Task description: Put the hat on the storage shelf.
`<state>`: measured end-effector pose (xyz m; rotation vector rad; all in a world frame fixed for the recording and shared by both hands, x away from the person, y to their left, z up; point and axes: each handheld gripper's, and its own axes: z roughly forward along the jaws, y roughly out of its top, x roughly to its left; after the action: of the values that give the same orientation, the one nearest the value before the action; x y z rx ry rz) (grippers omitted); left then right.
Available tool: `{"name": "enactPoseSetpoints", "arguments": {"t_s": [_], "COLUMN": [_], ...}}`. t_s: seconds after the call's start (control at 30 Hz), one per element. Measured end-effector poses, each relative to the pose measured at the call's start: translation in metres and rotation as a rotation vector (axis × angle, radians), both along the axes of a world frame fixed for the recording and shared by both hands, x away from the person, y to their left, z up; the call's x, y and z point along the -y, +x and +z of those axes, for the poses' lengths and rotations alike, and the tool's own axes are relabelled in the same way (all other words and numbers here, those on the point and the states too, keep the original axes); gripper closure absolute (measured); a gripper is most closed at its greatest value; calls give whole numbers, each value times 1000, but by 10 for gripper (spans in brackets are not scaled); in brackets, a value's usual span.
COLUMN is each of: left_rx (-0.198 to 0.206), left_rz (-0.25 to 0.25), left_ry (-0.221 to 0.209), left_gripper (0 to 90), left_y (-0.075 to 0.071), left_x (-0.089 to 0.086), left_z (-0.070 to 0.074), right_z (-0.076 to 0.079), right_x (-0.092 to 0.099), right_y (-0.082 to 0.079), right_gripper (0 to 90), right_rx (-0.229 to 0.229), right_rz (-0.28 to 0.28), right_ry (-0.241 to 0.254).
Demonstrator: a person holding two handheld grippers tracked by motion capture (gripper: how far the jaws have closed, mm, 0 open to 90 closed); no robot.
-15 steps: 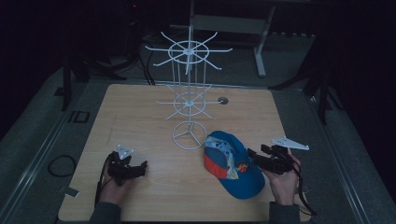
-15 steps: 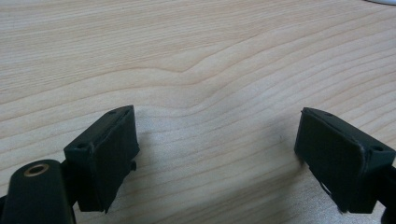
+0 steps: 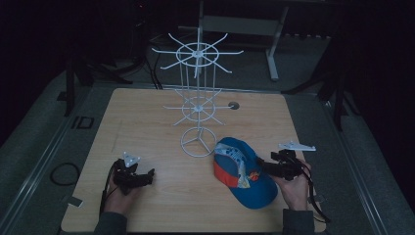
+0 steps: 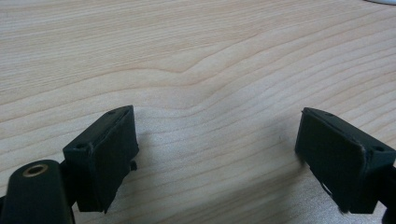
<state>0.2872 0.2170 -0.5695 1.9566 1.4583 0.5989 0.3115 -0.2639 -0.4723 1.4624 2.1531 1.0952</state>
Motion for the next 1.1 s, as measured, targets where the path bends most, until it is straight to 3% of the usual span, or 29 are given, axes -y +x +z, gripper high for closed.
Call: {"name": "enactPoseSetpoints", "arguments": {"t_s": [0.07,0.23,0.6,0.93,1.1], "left_rx": [0,0,1,0,0], "left_rz": [0,2,4,3,3], "left_ry": [0,0,-3,-3,-3], "left_gripper": [133,133,133,133,133], "left_y": [0,0,0,0,0], "left_x": [0,0,0,0,1], "left_z": [0,0,0,0,0], "right_z": [2,10,16,13,5], "right_x": [-3,-8,-21,-38,-48], "right_y": [2,8,31,46,54], "right_gripper": [275,244,158,157,225], "right_rx": [2,-7,-86,-128,-168], "right_rz": [6,50,148,210,239], "right_ry": [-18,-8,-44,-103,-133]}}
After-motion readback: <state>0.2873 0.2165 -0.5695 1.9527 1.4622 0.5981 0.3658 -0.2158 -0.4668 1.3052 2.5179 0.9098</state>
